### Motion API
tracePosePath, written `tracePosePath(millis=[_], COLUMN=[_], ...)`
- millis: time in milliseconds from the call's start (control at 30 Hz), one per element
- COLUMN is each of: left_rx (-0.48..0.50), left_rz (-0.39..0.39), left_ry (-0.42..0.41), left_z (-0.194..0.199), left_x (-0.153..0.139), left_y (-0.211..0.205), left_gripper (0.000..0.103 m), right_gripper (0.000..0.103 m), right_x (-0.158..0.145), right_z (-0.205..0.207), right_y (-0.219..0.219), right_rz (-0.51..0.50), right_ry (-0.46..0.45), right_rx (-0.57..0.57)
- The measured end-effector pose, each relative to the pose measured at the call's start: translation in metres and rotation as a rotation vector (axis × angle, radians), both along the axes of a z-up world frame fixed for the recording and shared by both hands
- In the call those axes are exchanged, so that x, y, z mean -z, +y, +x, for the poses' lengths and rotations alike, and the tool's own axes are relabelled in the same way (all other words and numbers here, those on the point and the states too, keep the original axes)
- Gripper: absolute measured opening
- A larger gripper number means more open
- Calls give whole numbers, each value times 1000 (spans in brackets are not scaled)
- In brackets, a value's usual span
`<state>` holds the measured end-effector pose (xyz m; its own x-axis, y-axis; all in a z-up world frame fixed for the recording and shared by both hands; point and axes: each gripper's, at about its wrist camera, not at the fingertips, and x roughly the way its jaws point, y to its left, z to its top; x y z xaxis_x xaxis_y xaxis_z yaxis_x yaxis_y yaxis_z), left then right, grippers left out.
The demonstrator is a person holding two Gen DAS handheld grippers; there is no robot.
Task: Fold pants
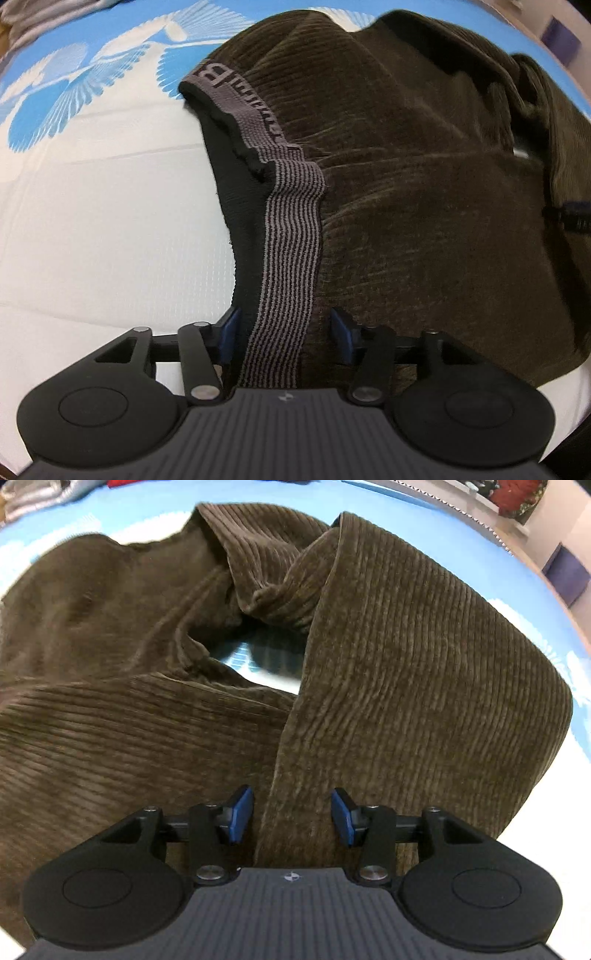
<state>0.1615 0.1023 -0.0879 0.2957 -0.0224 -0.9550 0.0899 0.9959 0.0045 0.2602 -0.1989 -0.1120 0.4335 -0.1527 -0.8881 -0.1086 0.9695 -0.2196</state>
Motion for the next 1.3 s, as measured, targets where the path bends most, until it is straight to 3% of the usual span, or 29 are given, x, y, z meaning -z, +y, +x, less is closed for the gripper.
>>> tracePosePath(millis=[67,100,133,167,200,300,500,567,633,767,833,933,1000,1067,1167,1233,1300], left_rx=[15,18,19,20,21,8,-37,-61,-84,-68,-41,-33,-48,-55,-72,-93,-101], left_rz=[-1,-10,-15,-22,-23,-36,-68,-64,-59,-37,18,40,33,29,28,36,40], left_ry=[-11,-20,-30,-38,-51,-83,-168,-184,-188,-113,-66,-59,-50,-45,-47,-54,-58], left_z=[-2,-2,-3,-4,-6,-11,-25,-29,-32,-32,-31,-28,-25,-23,-21,-17,-14], left_x=[-1,-3,-5,-7,-10,-16,-38,-42,-45,-36,-27,-25,-24,-22,-20,-18,-17], left_y=[1,1,2,3,3,8,19,23,26,21,13,7,8,11,17,21,22], left_gripper=[40,33,30,22,11,10,8,7,7,9,13,17,26,27,37,50,52], right_gripper=[45,36,13,9,9,8,8,7,7,7,8,9,12,18,36,36,36], right_x=[0,-1,-4,-8,-14,-37,-83,-86,-81,-54,-50,-70,-88,-103,-111,-112,-104], right_z=[-2,-1,-2,-4,-7,-20,-77,-101,-123,-153,-159,-158,-155,-150,-140,-139,-126], right_y=[-4,-8,-14,-21,-30,-60,-139,-158,-171,-176,-173,-179,-187,-192,-196,-198,-192], right_rz=[-4,-6,7,32,49,69,218,230,242,197,168,226,297,339,340,316,292], right_ry=[-3,-5,-7,-14,-26,-77,-144,-130,-61,136,149,68,-15,-102,-212,-240,-249], right_rx=[-7,5,21,40,57,88,96,72,24,-80,-111,-98,-60,-14,58,78,95])
